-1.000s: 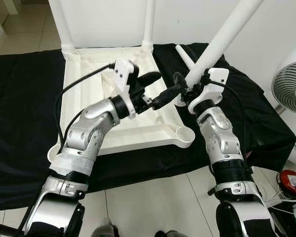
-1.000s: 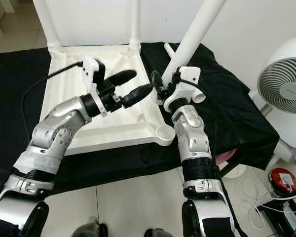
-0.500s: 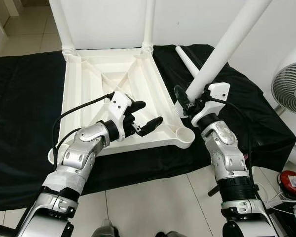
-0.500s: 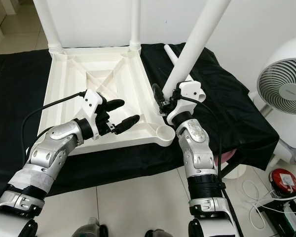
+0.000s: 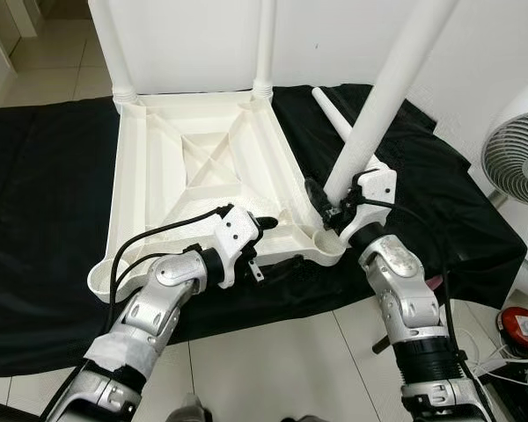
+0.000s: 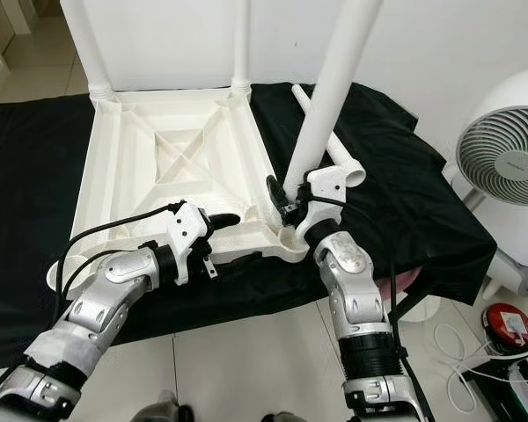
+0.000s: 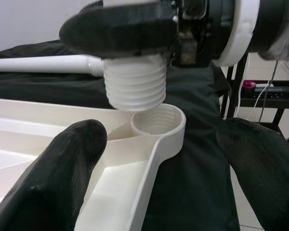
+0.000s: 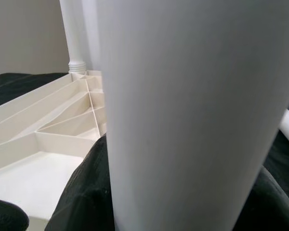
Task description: Building children table
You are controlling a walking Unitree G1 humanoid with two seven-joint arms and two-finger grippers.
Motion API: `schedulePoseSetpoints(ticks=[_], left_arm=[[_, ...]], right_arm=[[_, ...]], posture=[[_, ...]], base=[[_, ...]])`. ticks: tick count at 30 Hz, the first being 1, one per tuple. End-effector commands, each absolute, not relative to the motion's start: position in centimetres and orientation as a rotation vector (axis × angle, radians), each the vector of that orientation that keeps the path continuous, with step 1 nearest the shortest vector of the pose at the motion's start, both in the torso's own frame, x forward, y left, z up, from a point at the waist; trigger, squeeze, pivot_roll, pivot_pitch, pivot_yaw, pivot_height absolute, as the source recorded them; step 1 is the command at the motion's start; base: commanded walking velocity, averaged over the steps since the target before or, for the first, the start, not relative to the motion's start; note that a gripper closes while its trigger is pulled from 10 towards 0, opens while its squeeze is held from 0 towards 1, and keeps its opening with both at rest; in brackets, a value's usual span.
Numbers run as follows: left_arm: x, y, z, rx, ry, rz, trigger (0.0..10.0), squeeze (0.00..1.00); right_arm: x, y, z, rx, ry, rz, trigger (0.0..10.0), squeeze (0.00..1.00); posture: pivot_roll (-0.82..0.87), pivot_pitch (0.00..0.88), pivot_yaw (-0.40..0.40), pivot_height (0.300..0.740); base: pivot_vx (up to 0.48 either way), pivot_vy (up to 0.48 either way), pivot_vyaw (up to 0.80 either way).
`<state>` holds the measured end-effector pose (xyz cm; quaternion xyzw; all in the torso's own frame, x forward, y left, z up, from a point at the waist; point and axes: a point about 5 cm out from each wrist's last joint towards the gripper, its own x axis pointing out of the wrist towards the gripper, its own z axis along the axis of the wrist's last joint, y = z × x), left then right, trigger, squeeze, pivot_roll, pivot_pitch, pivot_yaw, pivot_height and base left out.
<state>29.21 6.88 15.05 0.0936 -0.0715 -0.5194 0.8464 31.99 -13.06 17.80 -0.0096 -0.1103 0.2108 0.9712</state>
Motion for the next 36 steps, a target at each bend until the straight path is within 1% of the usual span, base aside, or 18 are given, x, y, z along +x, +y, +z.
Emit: schedulePoseSetpoints(ticks=[1, 7, 13, 23, 31, 36], left_arm=[[29.0, 6.8, 14.8, 0.201, -0.143, -1.071, 10.0, 0.00], [28.7, 6.9, 15.2, 0.208, -0.173, -1.045, 10.0, 0.00], [28.9, 7.7, 16.3, 0.229, -0.214, -0.981, 10.0, 0.00], [28.6, 8.0, 16.2, 0.217, -0.188, -0.998, 10.0, 0.00], [28.1, 8.0, 16.0, 0.242, -0.178, -1.020, 10.0, 0.00], [28.2, 8.1, 16.0, 0.245, -0.175, -1.014, 10.0, 0.00]], right_arm=[[32.0, -13.1, 17.2, -0.037, -0.200, 0.431, 10.0, 0.00], [32.0, -13.1, 16.5, -0.058, -0.181, 0.431, 10.0, 0.00], [32.0, -13.4, 14.9, -0.061, -0.136, 0.392, 10.0, 0.00], [31.6, -14.1, 13.7, -0.066, -0.098, 0.368, 10.0, 0.00], [31.6, -14.7, 12.8, -0.135, -0.088, 0.359, 10.0, 0.00], [31.8, -15.3, 12.3, -0.121, -0.066, 0.337, 10.0, 0.00]], posture=[[0.00, 0.000, -0.006, 0.740], [0.00, 0.000, -0.005, 0.740], [0.00, 0.000, -0.017, 0.740], [0.00, 0.000, -0.030, 0.740], [0.00, 0.000, -0.025, 0.740], [0.01, 0.000, -0.025, 0.740]], base=[[0.000, 0.000, 0.00], [0.000, 0.000, 0.00], [0.000, 0.000, 0.00], [0.000, 0.000, 0.00], [0.000, 0.000, 0.00], [0.000, 0.000, 0.00]])
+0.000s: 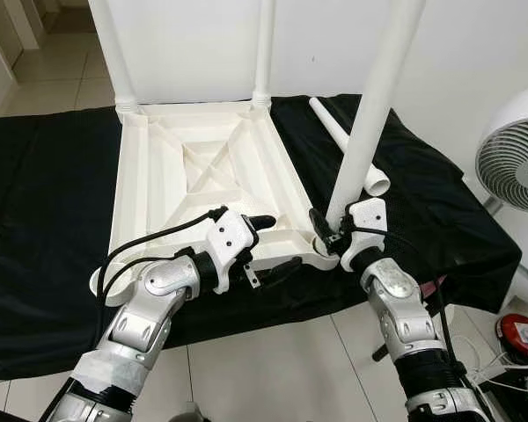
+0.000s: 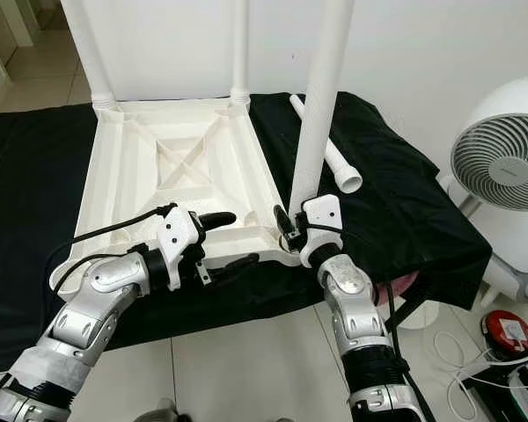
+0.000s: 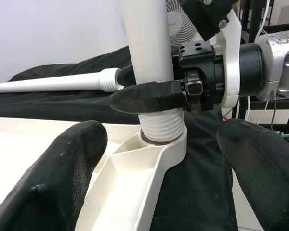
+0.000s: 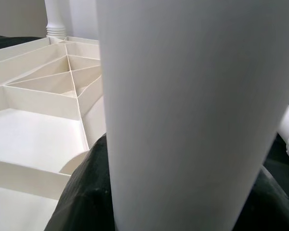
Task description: Building children table
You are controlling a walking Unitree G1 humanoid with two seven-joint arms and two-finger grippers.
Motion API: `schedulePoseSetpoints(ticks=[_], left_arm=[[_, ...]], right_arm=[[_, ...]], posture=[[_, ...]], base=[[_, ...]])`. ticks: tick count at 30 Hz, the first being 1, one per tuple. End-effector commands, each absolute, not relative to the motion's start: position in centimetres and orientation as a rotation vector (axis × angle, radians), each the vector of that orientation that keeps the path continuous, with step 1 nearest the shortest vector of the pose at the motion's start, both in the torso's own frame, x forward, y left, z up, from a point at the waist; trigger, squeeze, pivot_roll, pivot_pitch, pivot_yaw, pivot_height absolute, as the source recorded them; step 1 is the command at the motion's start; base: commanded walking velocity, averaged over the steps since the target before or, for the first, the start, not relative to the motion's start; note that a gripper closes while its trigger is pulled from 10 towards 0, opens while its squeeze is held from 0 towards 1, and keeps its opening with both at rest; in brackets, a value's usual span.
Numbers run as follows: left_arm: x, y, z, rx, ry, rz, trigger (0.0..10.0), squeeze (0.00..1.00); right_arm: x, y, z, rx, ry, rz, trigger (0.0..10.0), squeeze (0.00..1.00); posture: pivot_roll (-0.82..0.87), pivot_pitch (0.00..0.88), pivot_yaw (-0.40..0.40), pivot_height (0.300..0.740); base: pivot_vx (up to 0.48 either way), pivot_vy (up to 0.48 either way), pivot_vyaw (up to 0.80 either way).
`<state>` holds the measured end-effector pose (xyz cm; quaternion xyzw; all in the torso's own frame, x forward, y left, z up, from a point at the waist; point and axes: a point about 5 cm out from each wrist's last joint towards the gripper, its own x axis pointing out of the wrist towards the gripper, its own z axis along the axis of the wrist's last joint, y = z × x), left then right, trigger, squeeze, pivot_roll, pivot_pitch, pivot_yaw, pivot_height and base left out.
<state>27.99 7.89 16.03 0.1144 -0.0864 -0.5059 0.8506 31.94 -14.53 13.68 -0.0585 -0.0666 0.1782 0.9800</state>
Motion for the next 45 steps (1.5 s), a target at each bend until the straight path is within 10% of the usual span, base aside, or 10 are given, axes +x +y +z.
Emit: schedulePoseSetpoints(ticks=[1, 45], left_arm=[[28.1, 8.1, 16.0, 0.246, -0.174, -1.016, 10.0, 0.00], [28.1, 8.1, 17.3, 0.287, -0.182, -1.041, 10.0, 0.00]], right_arm=[[31.9, -15.3, 12.2, -0.103, -0.060, 0.336, 10.0, 0.00], [32.4, -15.3, 10.2, 0.044, 0.074, 0.428, 10.0, 0.00]], posture=[[0.01, 0.000, -0.025, 0.740], [0.00, 0.000, -0.010, 0.740]], base=[[0.000, 0.000, 0.00], [0.000, 0.000, 0.00]])
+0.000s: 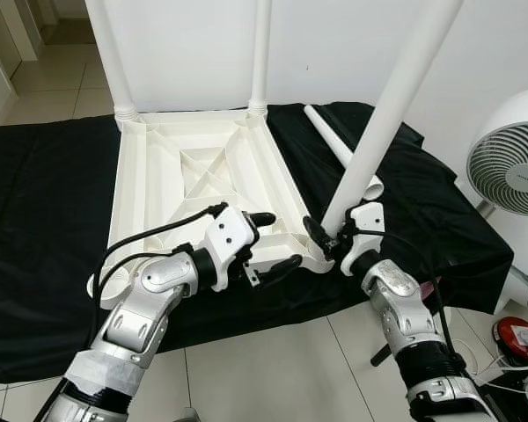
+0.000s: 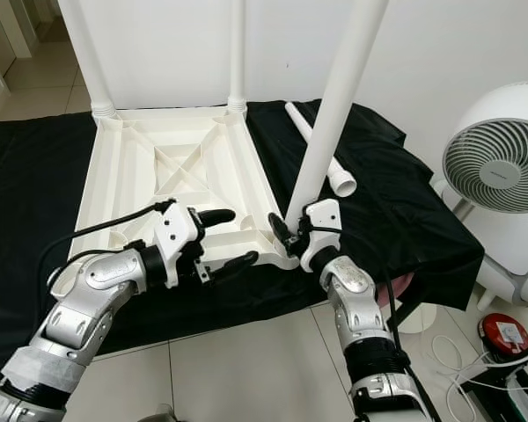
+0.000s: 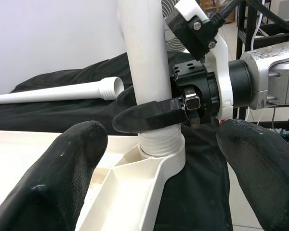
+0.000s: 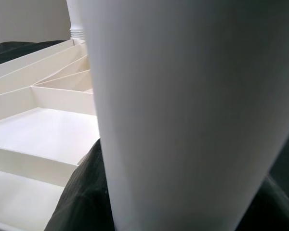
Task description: Building children table
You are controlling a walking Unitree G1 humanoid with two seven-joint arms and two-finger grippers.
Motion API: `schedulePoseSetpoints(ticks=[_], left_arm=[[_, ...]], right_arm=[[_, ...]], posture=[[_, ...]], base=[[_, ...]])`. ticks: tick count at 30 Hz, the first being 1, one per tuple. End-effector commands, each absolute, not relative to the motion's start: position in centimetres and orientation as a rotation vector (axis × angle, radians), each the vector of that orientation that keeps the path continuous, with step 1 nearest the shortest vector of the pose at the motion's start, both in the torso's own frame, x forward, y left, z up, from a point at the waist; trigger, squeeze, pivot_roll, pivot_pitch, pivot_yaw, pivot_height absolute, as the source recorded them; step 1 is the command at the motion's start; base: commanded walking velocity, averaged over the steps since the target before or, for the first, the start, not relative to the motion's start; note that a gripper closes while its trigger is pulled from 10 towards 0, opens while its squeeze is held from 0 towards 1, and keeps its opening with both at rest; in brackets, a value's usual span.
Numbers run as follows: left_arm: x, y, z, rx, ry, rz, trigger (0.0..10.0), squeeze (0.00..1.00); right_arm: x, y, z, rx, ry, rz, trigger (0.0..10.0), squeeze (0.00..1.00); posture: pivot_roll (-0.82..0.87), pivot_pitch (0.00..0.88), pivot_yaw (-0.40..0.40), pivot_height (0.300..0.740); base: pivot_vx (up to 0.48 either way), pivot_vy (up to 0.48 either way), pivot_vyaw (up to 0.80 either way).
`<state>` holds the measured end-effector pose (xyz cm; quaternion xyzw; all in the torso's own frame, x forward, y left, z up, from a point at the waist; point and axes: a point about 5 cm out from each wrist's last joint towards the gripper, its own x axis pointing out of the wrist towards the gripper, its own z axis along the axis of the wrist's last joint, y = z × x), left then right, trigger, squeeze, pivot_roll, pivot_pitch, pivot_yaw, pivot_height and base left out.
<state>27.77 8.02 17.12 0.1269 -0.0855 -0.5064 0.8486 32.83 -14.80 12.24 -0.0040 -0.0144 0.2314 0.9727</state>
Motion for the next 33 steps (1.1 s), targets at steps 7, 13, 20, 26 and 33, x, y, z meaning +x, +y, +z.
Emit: schedulePoseSetpoints(ticks=[7, 13, 20, 26, 33], left_arm=[[28.1, 8.1, 17.4, 0.290, -0.184, -1.039, 10.0, 0.00], [28.0, 8.2, 17.4, 0.288, -0.185, -1.038, 10.0, 0.00], [27.9, 8.2, 17.4, 0.287, -0.186, -1.040, 10.0, 0.00], [27.9, 8.2, 17.5, 0.284, -0.187, -1.034, 10.0, 0.00], [27.9, 8.2, 17.6, 0.281, -0.188, -1.032, 10.0, 0.00]], right_arm=[[32.9, -15.2, 10.4, 0.052, 0.112, 0.432, 10.0, 0.00], [33.3, -14.9, 10.8, 0.027, 0.130, 0.445, 10.0, 0.00], [33.7, -14.9, 10.9, 0.034, 0.136, 0.412, 10.0, 0.00], [34.0, -14.5, 11.4, 0.094, 0.039, 0.159, 10.0, 0.00], [33.9, -12.8, 11.4, 0.158, 0.032, 0.057, 10.0, 0.00]], posture=[[0.00, 0.000, -0.013, 0.740], [0.01, 0.000, -0.016, 0.740], [0.01, 0.000, -0.019, 0.740], [0.01, 0.000, -0.023, 0.740], [0.01, 0.001, -0.025, 0.740]], base=[[0.000, 0.000, 0.00], [0.000, 0.000, 0.00], [0.000, 0.000, 0.00], [0.000, 0.000, 0.00], [0.000, 0.000, 0.00]])
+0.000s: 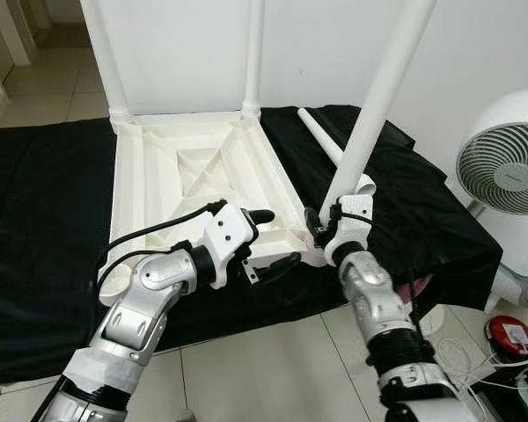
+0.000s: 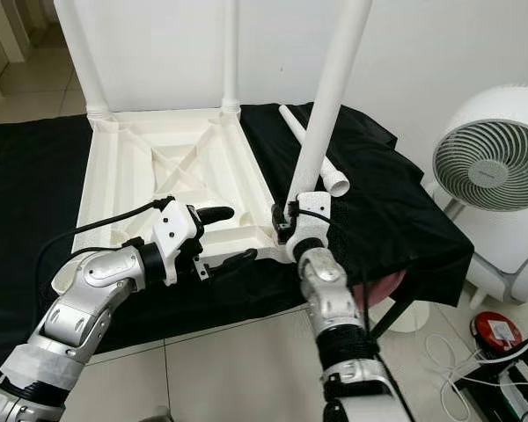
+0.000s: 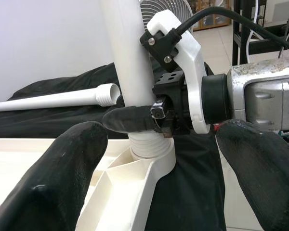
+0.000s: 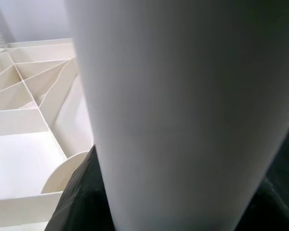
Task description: Building children table
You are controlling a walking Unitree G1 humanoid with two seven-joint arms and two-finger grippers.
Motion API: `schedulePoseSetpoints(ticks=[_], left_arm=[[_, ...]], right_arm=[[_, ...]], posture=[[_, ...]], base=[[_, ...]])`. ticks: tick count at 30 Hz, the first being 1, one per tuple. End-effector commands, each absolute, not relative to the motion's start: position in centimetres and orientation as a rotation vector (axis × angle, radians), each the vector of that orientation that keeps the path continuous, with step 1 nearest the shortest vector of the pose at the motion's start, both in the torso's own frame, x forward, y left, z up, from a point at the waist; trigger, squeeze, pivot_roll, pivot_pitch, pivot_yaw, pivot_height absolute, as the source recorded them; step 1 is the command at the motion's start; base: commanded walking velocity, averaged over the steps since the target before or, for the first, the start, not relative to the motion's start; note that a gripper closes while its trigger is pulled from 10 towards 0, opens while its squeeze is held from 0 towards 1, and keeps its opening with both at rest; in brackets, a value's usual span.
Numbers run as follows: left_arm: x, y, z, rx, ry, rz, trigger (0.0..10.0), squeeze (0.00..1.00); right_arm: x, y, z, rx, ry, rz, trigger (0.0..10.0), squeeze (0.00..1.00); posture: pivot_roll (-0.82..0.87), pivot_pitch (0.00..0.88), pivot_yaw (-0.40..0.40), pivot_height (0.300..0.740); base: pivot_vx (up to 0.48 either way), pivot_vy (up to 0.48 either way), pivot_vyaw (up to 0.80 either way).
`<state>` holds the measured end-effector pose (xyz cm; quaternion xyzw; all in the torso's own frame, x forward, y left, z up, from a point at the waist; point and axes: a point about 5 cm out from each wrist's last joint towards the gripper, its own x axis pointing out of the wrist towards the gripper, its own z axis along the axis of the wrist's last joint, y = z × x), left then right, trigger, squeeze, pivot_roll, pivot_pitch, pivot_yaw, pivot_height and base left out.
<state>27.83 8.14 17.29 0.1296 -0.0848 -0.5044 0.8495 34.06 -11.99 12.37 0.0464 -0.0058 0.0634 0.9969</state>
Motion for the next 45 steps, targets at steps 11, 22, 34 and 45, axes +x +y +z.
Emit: schedulePoseSetpoints(ticks=[11, 22, 34, 45], left_arm=[[27.9, 8.0, 17.6, 0.277, -0.188, -1.041, 10.0, 0.00], [27.5, 7.6, 17.4, 0.267, -0.183, -1.063, 10.0, 0.00], [27.2, 7.3, 17.3, 0.257, -0.182, -1.071, 10.0, 0.00], [26.9, 6.9, 17.2, 0.252, -0.183, -1.086, 10.0, 0.00]], right_arm=[[34.5, -10.9, 12.2, 0.167, 0.028, -0.147, 10.0, 0.00], [34.0, -9.0, 13.4, 0.164, -0.063, -0.104, 10.0, 0.11], [33.9, -9.1, 16.0, 0.172, -0.250, 0.057, 10.0, 1.00], [33.6, -11.1, 15.2, 0.081, -0.221, 0.266, 10.0, 0.00]], posture=[[0.00, 0.004, -0.023, 0.740], [0.00, 0.008, -0.026, 0.740], [0.00, 0.001, -0.029, 0.740], [-0.01, 0.000, -0.031, 0.740]], base=[[0.000, 0.000, 0.00], [0.000, 0.000, 0.00], [0.000, 0.000, 0.00], [0.000, 0.000, 0.00]])
